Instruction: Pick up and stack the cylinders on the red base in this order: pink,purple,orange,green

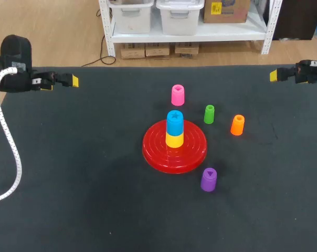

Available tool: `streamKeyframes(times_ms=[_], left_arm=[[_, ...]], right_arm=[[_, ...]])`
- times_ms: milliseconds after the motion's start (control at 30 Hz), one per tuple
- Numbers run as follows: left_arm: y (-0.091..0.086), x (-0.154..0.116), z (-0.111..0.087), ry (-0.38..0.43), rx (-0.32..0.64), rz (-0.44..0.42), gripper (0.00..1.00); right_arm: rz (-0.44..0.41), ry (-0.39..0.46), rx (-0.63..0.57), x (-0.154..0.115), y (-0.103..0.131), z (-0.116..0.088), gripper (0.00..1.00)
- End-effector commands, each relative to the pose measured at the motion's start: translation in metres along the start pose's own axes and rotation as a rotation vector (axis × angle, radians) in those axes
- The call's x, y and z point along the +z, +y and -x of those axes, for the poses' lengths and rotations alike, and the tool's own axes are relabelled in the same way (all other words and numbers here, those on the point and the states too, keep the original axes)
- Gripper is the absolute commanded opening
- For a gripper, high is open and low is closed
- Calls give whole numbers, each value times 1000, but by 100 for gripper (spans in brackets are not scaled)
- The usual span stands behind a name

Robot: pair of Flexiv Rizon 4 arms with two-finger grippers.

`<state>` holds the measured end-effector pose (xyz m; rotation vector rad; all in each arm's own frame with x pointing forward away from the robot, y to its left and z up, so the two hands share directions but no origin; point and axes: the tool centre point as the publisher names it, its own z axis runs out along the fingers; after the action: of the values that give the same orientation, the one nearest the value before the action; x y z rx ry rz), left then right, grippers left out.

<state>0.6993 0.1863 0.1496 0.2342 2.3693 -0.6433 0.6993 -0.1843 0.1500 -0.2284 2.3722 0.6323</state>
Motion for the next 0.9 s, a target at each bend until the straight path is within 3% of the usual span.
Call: streamKeyframes(times_ms=[33,133,300,400,433,500,533,900], left_arm=[[-1,0,1,4,-1,6,100],[-1,0,1,4,-1,6,100],[-13,-5,6,8,311,-43,100],[-24,-10,3,-18,471,-144,100],[-28,-12,0,-14,551,-167,100],[-31,-13,-3,10,597,-213,100],[-34,-16,-8,22,668,-264,100],[-49,-35,-32,-52,921,-466,100]], right_arm=[[3,1,0,0,-1,0,100],[3,1,0,0,-1,0,100],[3,1,0,0,-1,0,100],[3,1,0,0,-1,0,100],[3,1,0,0,-1,0,100],[3,1,0,0,-1,0,100],[3,1,0,0,-1,0,100],[3,1,0,0,-1,0,100]])
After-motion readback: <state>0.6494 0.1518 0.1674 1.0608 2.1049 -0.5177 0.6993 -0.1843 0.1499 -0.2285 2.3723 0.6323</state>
